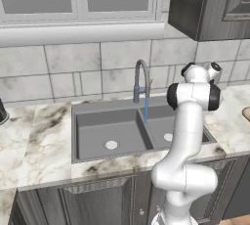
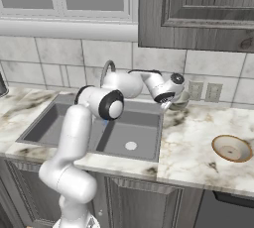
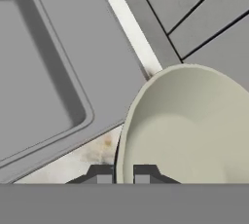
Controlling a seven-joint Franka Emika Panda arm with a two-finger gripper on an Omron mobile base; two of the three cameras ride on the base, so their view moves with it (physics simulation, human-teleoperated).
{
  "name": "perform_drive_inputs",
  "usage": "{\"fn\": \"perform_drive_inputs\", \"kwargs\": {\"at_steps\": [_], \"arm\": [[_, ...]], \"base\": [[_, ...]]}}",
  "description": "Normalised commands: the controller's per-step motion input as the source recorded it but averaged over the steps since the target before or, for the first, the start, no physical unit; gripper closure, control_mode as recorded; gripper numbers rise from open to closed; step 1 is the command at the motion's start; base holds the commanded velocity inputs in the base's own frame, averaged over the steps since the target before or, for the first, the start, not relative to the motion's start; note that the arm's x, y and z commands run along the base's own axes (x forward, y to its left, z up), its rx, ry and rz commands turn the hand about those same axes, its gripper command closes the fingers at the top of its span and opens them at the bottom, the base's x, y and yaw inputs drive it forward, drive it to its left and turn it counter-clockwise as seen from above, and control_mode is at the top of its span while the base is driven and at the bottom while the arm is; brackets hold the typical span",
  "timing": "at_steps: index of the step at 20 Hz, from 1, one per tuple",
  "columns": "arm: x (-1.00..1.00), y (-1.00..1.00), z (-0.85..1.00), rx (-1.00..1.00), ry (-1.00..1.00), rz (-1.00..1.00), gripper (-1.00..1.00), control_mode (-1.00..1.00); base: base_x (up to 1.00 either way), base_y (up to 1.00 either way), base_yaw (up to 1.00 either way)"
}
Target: Rinse each bowl for a few seconds and place them down in the sink or on the counter.
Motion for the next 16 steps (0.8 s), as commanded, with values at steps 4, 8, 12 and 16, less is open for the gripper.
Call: {"fn": "perform_drive_inputs", "kwargs": {"at_steps": [4,8,12,16], "arm": [[0.26,-0.16,-0.16,0.00,0.01,0.00,1.00,-1.00],[0.23,-0.12,-0.17,0.00,0.00,0.00,1.00,-1.00],[0.22,-0.03,-0.23,0.00,0.02,0.00,1.00,-1.00],[0.19,0.00,-0.28,0.00,0.04,0.00,1.00,-1.00]], "base": [[0.00,0.00,0.00],[0.00,0.00,0.00],[0.00,0.00,0.00],[0.00,0.00,0.00]]}}
